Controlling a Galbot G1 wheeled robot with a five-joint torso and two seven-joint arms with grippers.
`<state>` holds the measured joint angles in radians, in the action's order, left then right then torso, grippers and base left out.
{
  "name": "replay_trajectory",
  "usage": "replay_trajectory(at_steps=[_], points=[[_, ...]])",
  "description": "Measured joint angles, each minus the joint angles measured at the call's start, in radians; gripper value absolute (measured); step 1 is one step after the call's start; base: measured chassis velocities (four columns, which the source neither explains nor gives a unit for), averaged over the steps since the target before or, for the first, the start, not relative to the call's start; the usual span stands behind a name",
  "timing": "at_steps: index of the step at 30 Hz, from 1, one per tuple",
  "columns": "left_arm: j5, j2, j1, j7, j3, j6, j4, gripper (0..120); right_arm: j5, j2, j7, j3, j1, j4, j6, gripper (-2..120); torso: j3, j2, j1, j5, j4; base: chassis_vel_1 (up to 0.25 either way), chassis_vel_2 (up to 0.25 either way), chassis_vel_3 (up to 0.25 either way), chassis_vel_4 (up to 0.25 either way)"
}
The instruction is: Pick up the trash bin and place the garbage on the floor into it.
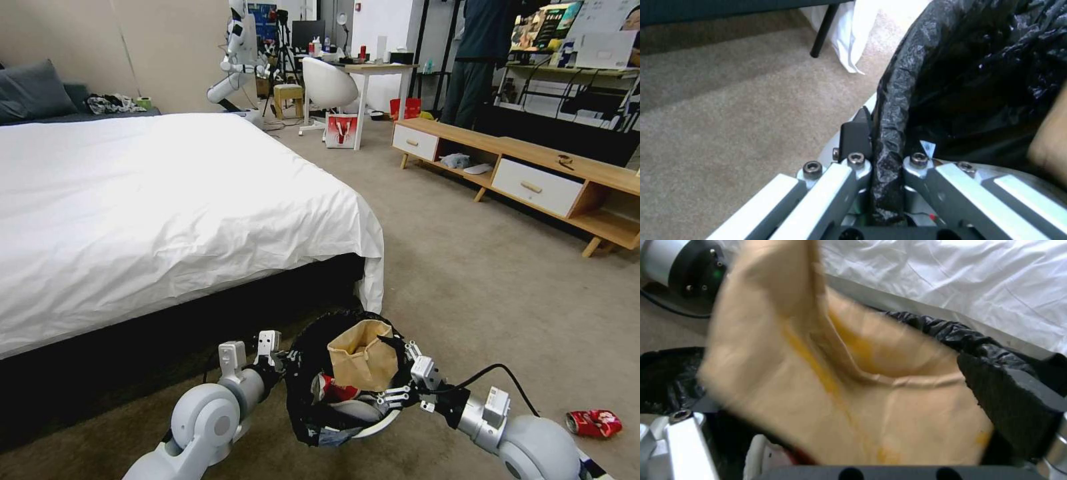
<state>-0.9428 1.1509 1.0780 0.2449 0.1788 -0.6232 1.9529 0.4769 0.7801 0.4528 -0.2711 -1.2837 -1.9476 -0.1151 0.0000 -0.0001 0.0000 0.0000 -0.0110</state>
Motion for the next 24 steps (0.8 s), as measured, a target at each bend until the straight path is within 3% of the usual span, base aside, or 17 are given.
replay_trajectory(at_steps=[5,9,12,14,15,17,24], points=[[-0.003,0.001,-0.004,0.007,0.003,0.0,-0.005,2,0.002,-0.023,-0.015,0.005,0.0,-0.002,0.008,100,0.0,0.0,0.0,0.0,0.0,0.0,0.0,0.0,0.0],[-0.004,0.001,-0.002,0.007,0.01,0.0,-0.004,2,0.018,-0.058,-0.02,0.006,-0.005,-0.027,0.081,100,0.0,0.0,0.0,0.0,0.0,0.0,0.0,0.0,0.0],[-0.003,0.001,0.005,0.007,0.014,0.0,-0.001,2,0.055,-0.072,-0.038,0.003,-0.004,-0.065,0.186,100,0.0,0.0,0.0,-0.0001,0.0,0.0,0.0,0.0,0.0],[-0.002,0.001,0.01,0.004,0.016,0.0,0.006,2,0.109,-0.075,-0.042,-0.009,0.007,-0.108,0.303,100,0.0,0.0,0.0,0.0,0.0,0.0,0.0,0.0,0.0],[-0.002,0.001,0.01,0.004,0.016,0.0,0.006,2,0.109,-0.075,-0.042,-0.009,0.007,-0.108,0.303,100,0.0,0.0,0.0,0.0,0.0,0.0,0.0,0.0,0.0],[-0.001,0.0,0.013,0.003,0.021,0.0,0.011,2,0.197,-0.077,-0.044,-0.025,0.021,-0.156,0.45,100,0.0,0.0,0.0,-0.0001,0.0,0.0,0.0,0.0,0.0],[0.003,-0.003,0.023,-0.005,0.033,0.0,0.017,2,0.344,-0.066,-0.05,-0.039,0.038,-0.198,0.595,100,0.0,0.0,0.0,-0.0002,0.0001,0.0,0.0,0.0,0.0]])
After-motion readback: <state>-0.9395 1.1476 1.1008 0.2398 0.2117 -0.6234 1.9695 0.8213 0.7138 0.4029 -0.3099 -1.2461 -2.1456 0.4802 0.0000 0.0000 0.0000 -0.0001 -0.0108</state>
